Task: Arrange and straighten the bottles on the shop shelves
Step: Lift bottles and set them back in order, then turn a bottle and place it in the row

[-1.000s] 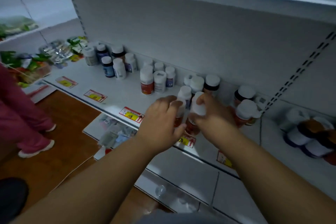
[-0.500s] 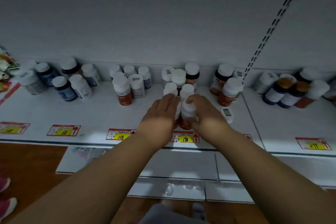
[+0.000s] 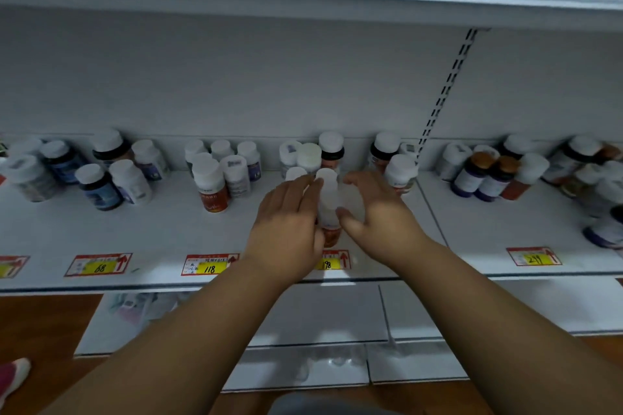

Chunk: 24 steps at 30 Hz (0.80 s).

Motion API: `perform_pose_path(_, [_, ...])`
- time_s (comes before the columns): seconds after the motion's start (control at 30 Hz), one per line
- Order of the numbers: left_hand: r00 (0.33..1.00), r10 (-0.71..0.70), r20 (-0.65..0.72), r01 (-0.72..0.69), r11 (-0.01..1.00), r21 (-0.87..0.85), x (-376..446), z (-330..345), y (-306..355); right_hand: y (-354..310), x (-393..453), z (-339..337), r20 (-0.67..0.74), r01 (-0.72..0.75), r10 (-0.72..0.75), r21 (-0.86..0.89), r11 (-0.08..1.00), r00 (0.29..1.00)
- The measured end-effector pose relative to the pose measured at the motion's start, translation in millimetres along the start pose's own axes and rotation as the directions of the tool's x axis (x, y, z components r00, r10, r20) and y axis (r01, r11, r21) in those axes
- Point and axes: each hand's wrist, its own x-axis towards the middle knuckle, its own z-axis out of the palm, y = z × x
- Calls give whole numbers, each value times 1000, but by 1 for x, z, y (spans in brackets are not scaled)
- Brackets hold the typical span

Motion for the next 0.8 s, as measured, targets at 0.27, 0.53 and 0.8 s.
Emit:
perform_pose_path(0.27, [980,183,-73,-192,971,-140,40,6,118,61,-47,-123,-282,-150,130,-51,987,950])
perform_pose_path(0.53, [966,255,-35,-253,915,-313,76,78,316,182,-134,-247,-351,-263,217,-87,961,911])
perform_pose_path(0.8, [961,276,-5,-259,895,-364,124,130,430,287,-162,-318,-290,-290,265,-49,956,920])
